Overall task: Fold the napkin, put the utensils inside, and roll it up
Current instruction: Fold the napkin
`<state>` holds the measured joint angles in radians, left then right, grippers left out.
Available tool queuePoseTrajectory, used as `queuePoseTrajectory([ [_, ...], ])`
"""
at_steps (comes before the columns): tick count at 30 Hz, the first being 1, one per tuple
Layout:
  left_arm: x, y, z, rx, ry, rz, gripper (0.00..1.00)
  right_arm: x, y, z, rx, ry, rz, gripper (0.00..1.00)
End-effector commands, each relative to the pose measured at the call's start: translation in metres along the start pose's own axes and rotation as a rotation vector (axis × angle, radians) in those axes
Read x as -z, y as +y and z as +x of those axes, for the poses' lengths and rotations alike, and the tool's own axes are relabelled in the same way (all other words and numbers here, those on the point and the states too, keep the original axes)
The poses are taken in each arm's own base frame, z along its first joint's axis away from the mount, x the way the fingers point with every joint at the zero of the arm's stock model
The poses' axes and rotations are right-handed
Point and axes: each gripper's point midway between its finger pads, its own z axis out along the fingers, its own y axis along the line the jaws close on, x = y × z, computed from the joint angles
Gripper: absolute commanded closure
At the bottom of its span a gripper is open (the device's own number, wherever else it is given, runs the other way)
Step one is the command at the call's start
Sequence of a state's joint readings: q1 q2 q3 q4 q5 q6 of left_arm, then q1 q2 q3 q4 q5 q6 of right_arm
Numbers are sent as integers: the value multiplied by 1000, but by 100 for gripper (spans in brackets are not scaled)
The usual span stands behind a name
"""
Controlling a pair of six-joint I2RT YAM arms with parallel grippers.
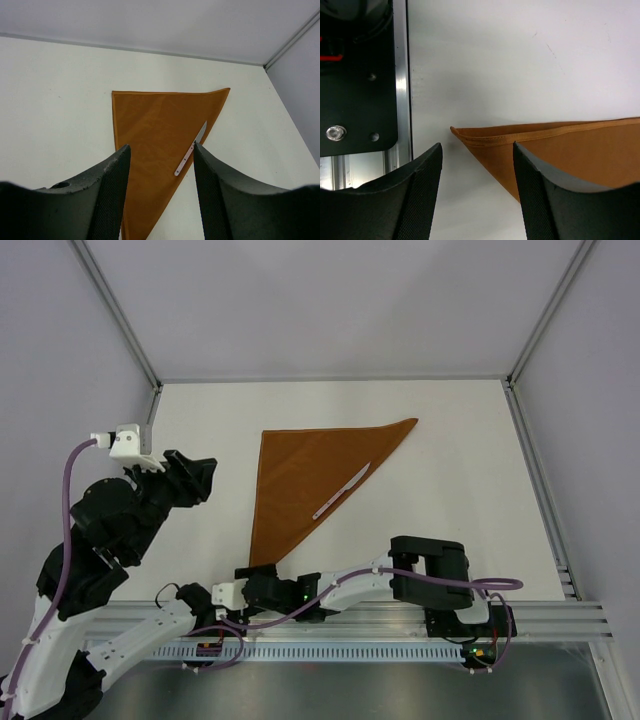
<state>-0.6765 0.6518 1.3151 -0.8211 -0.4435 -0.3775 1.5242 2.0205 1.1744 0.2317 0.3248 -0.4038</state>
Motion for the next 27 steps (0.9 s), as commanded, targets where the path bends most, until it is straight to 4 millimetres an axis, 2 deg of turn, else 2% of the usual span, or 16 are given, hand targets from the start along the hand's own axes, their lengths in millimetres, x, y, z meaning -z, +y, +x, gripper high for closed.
queuePoseTrajectory([
  [1, -4, -1, 2, 23, 6, -11, 42, -8, -8, -16, -3, -47, 48, 36],
  [5, -5, -1, 2, 21, 8, -11, 42, -8, -5, -8, -1, -44, 37, 41],
  [11, -8, -2, 5, 17, 20, -11, 42, -10, -12, 0, -20, -41, 17, 47],
  [16, -12, -5, 9, 13, 37, -10, 42, -10, -8, 3, -22, -37, -10, 62],
  [20, -14, -6, 11, 12, 44, -8, 43, -11, -6, 2, -16, -39, -17, 62],
  [25, -16, -6, 13, 9, 49, -10, 43, -9, -8, -1, -17, -42, -19, 79],
  [27, -17, -6, 14, 6, 53, -12, 43, -8, -9, -2, -19, -43, -17, 81],
])
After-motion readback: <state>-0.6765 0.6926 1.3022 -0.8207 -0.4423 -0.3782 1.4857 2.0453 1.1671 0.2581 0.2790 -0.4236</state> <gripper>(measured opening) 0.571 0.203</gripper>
